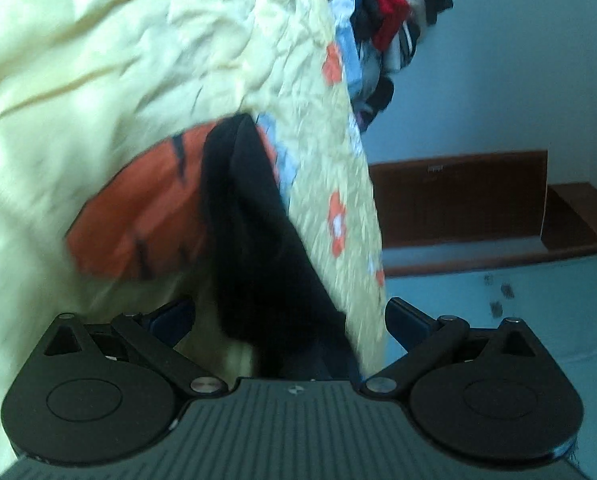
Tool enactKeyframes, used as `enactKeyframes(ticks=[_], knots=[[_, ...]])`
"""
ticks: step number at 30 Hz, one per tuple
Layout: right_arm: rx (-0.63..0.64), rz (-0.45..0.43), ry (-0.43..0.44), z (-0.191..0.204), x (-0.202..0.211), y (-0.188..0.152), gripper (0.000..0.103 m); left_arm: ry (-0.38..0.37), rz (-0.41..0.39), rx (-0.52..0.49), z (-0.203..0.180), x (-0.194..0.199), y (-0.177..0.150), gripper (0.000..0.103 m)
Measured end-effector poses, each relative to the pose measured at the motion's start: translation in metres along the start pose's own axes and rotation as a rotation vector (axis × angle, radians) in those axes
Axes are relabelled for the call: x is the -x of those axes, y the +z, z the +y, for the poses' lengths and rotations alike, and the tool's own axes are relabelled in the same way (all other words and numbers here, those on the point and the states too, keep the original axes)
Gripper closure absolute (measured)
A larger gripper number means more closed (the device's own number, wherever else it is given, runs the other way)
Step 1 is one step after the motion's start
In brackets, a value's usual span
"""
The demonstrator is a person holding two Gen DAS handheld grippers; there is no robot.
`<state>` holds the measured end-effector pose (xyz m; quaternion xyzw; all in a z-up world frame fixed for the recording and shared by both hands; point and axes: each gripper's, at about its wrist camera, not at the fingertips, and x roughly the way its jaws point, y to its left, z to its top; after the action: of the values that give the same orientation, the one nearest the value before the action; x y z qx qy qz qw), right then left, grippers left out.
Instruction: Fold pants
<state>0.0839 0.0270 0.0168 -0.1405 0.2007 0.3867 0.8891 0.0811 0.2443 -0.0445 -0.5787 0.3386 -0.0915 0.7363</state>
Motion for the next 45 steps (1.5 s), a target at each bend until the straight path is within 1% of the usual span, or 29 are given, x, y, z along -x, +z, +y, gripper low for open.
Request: enactKeyframes(ticks=[1, 3, 4, 5, 6, 7, 8, 9, 10, 11, 12, 13, 14, 15, 17, 19, 21, 23, 25, 29, 33, 39, 42, 45], knots=[[-0.019, 0.009, 0.033, -0.003, 0.003, -0.001, 0.081, -0.002, -0.014, 0.004, -0.002, -0.004, 0.004, 0.001], [-0.045, 0.013, 0.156, -0.010, 0.015, -0.002, 0.081, -0.003, -0.013, 0.001, -0.004, -0.009, 0.013, 0.003], [-0.053, 0.009, 0.219, -0.014, 0.022, -0.003, 0.081, 0.004, -0.008, 0.001, -0.004, -0.011, 0.017, 0.008], [-0.076, -0.017, 0.300, -0.022, 0.034, -0.002, 0.081, 0.011, -0.002, -0.002, -0.005, -0.013, 0.019, 0.011], [-0.099, -0.049, 0.327, -0.031, 0.040, -0.001, 0.081, 0.020, 0.000, -0.012, -0.005, -0.014, 0.020, 0.021], [-0.130, -0.077, 0.325, -0.041, 0.048, 0.002, 0.081, 0.035, 0.000, -0.030, -0.005, -0.014, 0.021, 0.038], [-0.165, -0.084, 0.271, -0.052, 0.051, 0.005, 0.081, 0.059, -0.001, -0.046, -0.005, -0.015, 0.020, 0.047], [-0.174, -0.064, 0.192, -0.060, 0.047, 0.008, 0.081, 0.088, -0.003, -0.062, -0.005, -0.016, 0.019, 0.063], [-0.158, -0.018, 0.107, -0.063, 0.037, 0.008, 0.081, 0.110, -0.013, -0.079, -0.003, -0.012, 0.016, 0.073], [-0.137, 0.037, 0.042, -0.066, 0.023, 0.008, 0.081, 0.127, -0.026, -0.106, -0.004, -0.011, 0.013, 0.075], [-0.123, 0.083, -0.004, -0.065, 0.010, 0.006, 0.081, 0.138, -0.041, -0.132, -0.005, -0.010, 0.011, 0.083], [-0.119, 0.115, -0.017, -0.065, -0.003, 0.003, 0.081, 0.144, -0.056, -0.165, -0.008, -0.007, 0.007, 0.084], [-0.128, 0.136, 0.004, -0.064, -0.014, -0.001, 0.081, 0.155, -0.073, -0.209, -0.013, -0.004, 0.002, 0.084], [-0.145, 0.142, 0.021, -0.063, -0.022, -0.003, 0.081, 0.167, -0.093, -0.270, -0.021, -0.002, -0.003, 0.084], [-0.170, 0.126, 0.027, -0.059, -0.029, -0.006, 0.081, 0.190, -0.140, -0.408, -0.043, 0.002, -0.018, 0.085], [-0.184, 0.095, 0.031, -0.053, -0.024, -0.003, 0.081, 0.205, -0.177, -0.533, -0.065, 0.005, -0.036, 0.085], [-0.193, 0.045, 0.020, -0.058, -0.022, 0.001, 0.081, 0.213, -0.213, -0.643, -0.085, 0.008, -0.056, 0.085], [-0.224, -0.020, 0.017, -0.063, 0.000, 0.001, 0.081, 0.194, -0.235, -0.713, -0.102, 0.010, -0.073, 0.085], [-0.253, -0.065, 0.014, -0.075, 0.014, 0.003, 0.081, 0.173, -0.246, -0.770, -0.117, 0.008, -0.090, 0.085], [-0.304, -0.140, -0.021, -0.094, 0.056, -0.006, 0.081, 0.121, -0.223, -0.851, -0.143, -0.005, -0.121, 0.085], [-0.408, -0.186, -0.049, -0.121, 0.094, -0.027, 0.081, 0.088, -0.181, -0.915, -0.166, -0.030, -0.157, 0.085], [-0.537, -0.207, -0.117, -0.166, 0.139, -0.068, 0.081, 0.079, -0.103, -1.025, -0.192, -0.085, -0.215, 0.084], [-0.612, -0.213, -0.145, -0.188, 0.158, -0.091, 0.081, 0.070, -0.063, -1.071, -0.198, -0.110, -0.239, 0.083], [-0.663, -0.211, -0.189, -0.207, 0.176, -0.115, 0.081, 0.062, -0.002, -1.090, -0.202, -0.139, -0.259, 0.083]])
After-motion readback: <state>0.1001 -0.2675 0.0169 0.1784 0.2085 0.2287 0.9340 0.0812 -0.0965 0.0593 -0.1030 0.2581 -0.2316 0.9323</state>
